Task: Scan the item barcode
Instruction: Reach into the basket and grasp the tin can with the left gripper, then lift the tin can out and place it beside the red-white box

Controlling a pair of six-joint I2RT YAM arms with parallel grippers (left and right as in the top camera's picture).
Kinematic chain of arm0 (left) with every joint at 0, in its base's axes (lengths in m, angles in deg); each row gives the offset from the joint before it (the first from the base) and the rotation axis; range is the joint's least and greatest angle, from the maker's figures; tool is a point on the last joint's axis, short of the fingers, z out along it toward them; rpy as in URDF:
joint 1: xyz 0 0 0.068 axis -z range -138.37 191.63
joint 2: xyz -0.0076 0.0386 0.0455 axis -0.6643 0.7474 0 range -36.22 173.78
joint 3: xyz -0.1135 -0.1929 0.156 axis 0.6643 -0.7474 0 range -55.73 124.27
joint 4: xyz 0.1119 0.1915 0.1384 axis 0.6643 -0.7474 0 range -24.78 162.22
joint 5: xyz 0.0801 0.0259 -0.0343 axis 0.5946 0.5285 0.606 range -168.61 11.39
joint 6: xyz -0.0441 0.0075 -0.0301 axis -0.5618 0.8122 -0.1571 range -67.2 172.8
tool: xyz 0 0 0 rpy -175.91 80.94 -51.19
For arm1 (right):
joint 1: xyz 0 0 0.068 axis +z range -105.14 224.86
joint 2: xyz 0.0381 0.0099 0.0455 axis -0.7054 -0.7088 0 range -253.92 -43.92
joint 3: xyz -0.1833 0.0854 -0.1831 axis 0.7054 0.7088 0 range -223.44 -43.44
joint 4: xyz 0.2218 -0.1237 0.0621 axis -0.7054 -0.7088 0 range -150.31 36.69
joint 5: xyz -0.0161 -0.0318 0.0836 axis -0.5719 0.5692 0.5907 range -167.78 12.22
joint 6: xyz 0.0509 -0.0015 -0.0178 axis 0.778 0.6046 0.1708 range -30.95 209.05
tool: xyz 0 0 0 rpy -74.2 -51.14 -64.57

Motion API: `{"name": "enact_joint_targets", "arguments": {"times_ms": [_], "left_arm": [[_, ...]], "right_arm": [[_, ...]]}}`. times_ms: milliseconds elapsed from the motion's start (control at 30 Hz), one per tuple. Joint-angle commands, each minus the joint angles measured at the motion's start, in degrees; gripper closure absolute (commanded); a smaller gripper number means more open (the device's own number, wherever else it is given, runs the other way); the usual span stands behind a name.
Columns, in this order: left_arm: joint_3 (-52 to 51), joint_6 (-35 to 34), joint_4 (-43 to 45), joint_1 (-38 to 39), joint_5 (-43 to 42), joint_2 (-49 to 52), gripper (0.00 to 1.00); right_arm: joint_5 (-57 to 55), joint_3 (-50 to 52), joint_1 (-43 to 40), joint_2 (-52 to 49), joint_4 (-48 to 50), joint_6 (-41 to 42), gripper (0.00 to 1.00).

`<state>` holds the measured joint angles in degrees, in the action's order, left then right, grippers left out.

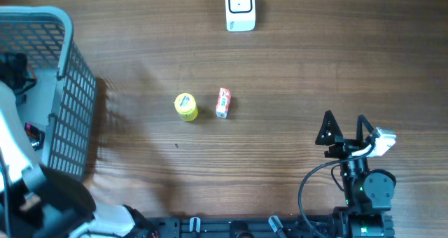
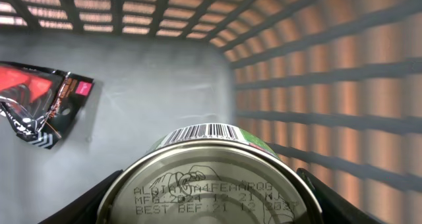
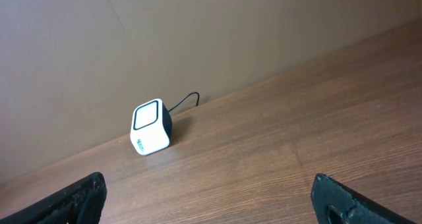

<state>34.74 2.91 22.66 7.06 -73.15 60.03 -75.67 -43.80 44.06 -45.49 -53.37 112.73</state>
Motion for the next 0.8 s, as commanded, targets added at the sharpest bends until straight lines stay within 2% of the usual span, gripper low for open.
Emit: {"name": "enact_joint_targets", "arguments": {"times_ms": [0,100,200,267,367,433,600,700,767], "left_arm": [[0.17,0.15,-0.7,-0.15,-3.39,-9.22,0.44],[0.17,-0.33,-0.85,0.07,-10.25,-14.84,0.44],[0.17,-2.05,0.44,3.39,-18.6,-18.58,0.44],[0.17,-4.44,1.18,8.33,-20.87,-19.45,0.43],[0.17,-4.85,4.37,19.65,-20.79,-19.21,0.41],[0.17,-4.85,7.28,27.63,-18.64,-18.88,0.41],[0.17,-4.79,10.71,52.09,-5.31,-13.07,0.37],[0.17,-4.59,12.41,64.5,2.78,-4.26,0.35],[0.17,-4.59,13.14,69.51,3.43,2.19,0.36]], "right_arm": [[0.55,0.07,0.2,0.22,0.13,-1.05,0.0],[0.55,0.07,0.2,0.22,0.13,-1.03,0.0],[0.55,0.07,0.2,0.22,0.13,-1.05,0.0],[0.55,0.07,0.2,0.22,0.13,-1.05,0.0],[0.55,0.07,0.2,0.22,0.13,-1.05,0.0],[0.55,0.07,0.2,0.22,0.13,-1.05,0.0],[0.55,0.07,0.2,0.22,0.13,-1.05,0.0],[0.55,0.07,0.2,0.22,0.11,-1.03,0.0],[0.55,0.07,0.2,0.22,0.13,-1.05,0.0]]}}
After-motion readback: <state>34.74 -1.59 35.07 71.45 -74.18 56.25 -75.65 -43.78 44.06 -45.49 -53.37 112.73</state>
